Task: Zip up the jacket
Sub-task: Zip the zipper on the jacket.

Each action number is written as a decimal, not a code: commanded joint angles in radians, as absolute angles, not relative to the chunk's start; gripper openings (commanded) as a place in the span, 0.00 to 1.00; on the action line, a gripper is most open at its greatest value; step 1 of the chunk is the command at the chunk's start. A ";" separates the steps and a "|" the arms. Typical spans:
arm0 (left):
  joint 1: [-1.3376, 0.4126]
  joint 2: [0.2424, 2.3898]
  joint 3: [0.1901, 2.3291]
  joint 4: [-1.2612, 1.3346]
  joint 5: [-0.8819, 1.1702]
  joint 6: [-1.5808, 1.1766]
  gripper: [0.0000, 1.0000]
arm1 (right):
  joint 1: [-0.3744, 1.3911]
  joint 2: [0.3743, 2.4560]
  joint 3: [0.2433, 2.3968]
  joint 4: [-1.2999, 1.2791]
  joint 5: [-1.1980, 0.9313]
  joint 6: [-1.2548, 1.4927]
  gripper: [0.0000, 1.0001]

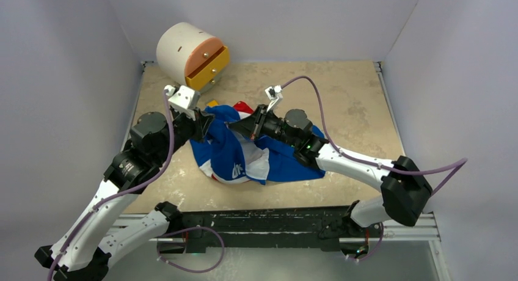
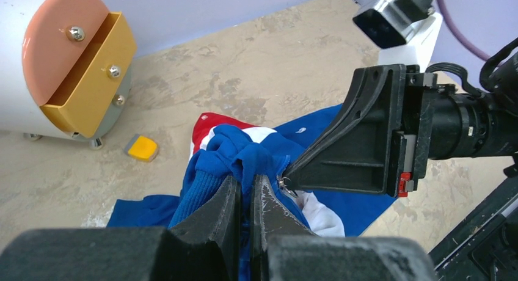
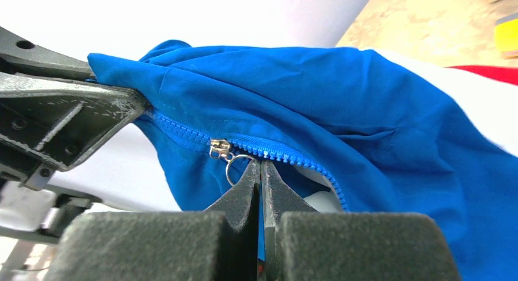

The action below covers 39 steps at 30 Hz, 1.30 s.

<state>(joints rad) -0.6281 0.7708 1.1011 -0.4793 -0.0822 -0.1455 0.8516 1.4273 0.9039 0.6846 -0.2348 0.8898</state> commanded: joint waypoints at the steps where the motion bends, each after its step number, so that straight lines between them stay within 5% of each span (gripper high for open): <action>1: -0.621 0.768 1.131 -0.406 -0.088 -0.133 0.00 | 0.849 1.387 0.949 0.573 -0.132 0.654 0.00; 14: -0.621 0.795 1.170 -0.428 -0.134 -0.137 0.00 | 0.893 1.408 1.027 0.302 -0.100 0.346 0.00; 39: -0.621 0.819 1.329 -0.435 -0.349 -0.044 0.00 | 0.906 1.332 0.765 0.149 0.080 0.321 0.00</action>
<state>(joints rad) -0.6285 0.8295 1.2091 -0.5747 -0.2115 -0.1089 0.9096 1.3510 0.8204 0.2935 0.0055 0.3462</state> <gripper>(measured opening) 0.062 0.004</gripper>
